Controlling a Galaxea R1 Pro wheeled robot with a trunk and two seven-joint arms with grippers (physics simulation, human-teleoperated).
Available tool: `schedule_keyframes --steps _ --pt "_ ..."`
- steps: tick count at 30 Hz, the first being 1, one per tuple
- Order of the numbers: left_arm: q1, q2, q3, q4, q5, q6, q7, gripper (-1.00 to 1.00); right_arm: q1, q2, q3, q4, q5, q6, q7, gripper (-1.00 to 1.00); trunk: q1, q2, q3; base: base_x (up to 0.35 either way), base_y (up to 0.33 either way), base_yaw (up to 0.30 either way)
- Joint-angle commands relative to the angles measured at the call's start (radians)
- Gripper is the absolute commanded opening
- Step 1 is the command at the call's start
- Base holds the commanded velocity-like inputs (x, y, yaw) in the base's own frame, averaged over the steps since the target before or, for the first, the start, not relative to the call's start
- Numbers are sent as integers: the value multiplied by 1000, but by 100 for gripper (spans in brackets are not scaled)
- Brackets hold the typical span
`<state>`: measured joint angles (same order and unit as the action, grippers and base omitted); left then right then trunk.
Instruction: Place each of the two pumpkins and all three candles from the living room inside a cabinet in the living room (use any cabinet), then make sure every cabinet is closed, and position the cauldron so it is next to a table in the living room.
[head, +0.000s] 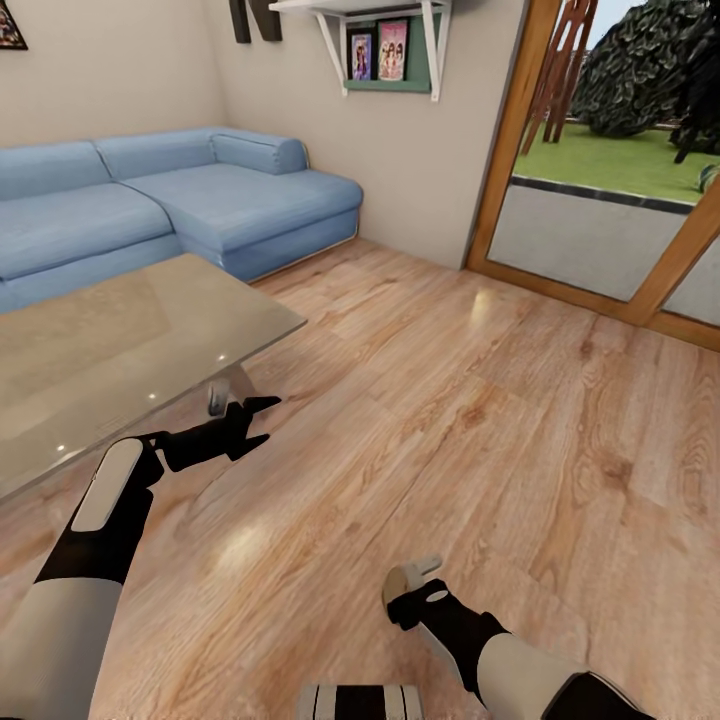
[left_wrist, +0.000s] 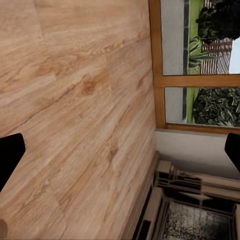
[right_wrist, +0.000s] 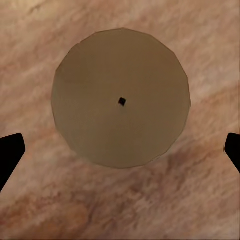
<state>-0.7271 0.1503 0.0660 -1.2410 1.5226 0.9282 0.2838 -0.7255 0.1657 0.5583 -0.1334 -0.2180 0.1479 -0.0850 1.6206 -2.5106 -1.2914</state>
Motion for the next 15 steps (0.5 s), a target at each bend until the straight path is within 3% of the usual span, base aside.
schedule_keyframes --steps 1,15 --pt "0 0 0 0 1 0 0 100 0 0 0 0 0 0 0 100 0 0 -4 0 0 0" --pt "11 -6 -11 2 3 -3 -3 100 -11 1 -1 3 1 -12 -5 100 6 -3 -50 0 0 0"
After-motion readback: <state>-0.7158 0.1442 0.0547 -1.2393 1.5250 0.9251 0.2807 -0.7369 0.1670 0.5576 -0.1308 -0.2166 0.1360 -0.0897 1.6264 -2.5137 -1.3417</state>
